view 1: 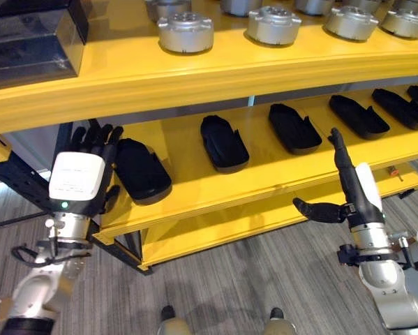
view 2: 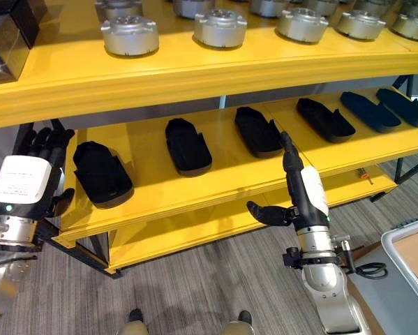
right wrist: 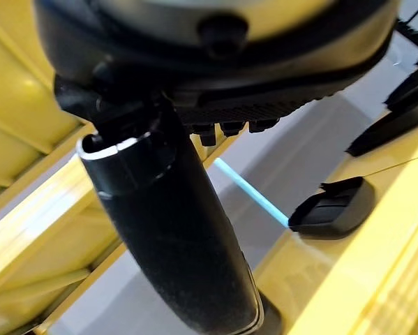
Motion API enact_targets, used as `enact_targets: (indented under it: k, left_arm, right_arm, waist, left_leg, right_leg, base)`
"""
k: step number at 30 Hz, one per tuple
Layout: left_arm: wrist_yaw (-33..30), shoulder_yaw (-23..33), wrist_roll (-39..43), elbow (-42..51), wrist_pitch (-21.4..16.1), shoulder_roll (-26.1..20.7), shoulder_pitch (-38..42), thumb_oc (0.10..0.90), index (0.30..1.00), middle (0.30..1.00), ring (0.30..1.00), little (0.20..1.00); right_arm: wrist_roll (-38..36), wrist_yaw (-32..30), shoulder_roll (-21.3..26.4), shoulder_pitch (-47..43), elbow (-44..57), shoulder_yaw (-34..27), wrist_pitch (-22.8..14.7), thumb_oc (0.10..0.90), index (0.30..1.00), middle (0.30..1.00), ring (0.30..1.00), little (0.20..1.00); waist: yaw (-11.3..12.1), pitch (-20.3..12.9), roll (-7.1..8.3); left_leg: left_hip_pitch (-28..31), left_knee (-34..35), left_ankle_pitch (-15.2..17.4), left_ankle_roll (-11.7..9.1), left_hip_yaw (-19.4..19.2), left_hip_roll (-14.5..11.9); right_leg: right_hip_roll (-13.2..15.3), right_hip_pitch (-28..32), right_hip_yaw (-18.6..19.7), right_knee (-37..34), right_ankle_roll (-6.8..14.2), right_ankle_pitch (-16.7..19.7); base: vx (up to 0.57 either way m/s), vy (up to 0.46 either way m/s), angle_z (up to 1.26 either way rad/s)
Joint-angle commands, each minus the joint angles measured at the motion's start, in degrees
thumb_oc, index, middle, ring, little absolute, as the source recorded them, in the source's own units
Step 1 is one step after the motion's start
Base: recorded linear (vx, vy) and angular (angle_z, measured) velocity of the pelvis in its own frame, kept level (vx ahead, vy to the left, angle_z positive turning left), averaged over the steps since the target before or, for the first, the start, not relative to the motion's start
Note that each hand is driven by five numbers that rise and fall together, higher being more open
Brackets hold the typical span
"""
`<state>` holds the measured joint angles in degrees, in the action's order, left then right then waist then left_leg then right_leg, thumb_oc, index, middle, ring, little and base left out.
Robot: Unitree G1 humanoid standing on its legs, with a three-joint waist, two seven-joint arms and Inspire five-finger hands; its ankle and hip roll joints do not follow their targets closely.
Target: Move parts from the plastic box to the shelf.
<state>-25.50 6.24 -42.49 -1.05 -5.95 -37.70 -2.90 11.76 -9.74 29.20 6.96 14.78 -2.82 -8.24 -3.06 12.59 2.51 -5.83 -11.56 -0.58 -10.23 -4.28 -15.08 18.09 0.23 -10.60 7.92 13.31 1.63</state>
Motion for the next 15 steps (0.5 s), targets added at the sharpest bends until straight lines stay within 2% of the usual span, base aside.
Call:
enact_targets:
  k: [1, 2, 9, 15]
  left_arm:
    - [-1.8, 1.2, 6.7, 2.1, -0.2, -2.8, 6.0, 0.900, 1.000, 1.000, 1.000, 1.000]
    - [-0.9, -0.2, 8.8, 2.7, -0.2, -0.6, 6.5, 0.900, 1.000, 1.000, 1.000, 1.000]
    - [1.0, -4.6, 17.7, 2.5, -0.5, 4.1, 9.1, 0.900, 1.000, 1.000, 1.000, 1.000]
    - [1.1, -6.8, 19.6, 0.6, 0.2, 4.7, 12.4, 0.900, 1.000, 1.000, 1.000, 1.000]
  right_arm:
    - [-1.0, -1.3, -0.3, -4.4, 4.2, -2.8, -3.2, 0.900, 1.000, 1.000, 1.000, 1.000]
    - [-1.3, -1.2, -0.5, -4.5, 4.3, -2.4, -2.9, 0.900, 1.000, 1.000, 1.000, 1.000]
    - [-1.3, -1.2, -0.4, -4.6, 4.4, -1.2, -1.8, 0.900, 1.000, 1.000, 1.000, 1.000]
    - [-0.9, -1.5, 0.0, -5.4, 4.5, -0.5, -1.5, 0.900, 1.000, 1.000, 1.000, 1.000]
  waist:
    - [-1.0, -2.8, 1.92]
    - [-1.1, -2.6, 2.17]
    - [-1.4, -1.4, 2.67]
    - [-1.5, -0.5, 2.72]
  left_leg:
    - [1.2, 1.2, -1.6, 2.1, -1.6, 0.2]
    - [1.3, 1.3, -1.7, 2.0, -1.8, 0.0]
    - [0.6, 1.2, -2.2, 1.9, -1.6, -0.3]
    - [-0.1, 1.4, -2.7, 1.8, -1.7, -0.7]
  right_leg:
    - [-0.8, 0.0, 1.3, 2.6, -1.3, -1.9]
    - [-0.9, 0.0, 1.4, 2.6, -1.4, -1.9]
    - [-1.5, -0.9, 1.7, 2.8, -1.7, -1.7]
    - [-1.8, -2.0, 2.0, 3.0, -1.7, -1.5]
  base:
    - [0.00, 0.000, 0.00]
    - [0.00, 0.000, 0.00]
    - [0.00, -0.004, -0.02]
    - [0.00, 0.000, 0.00]
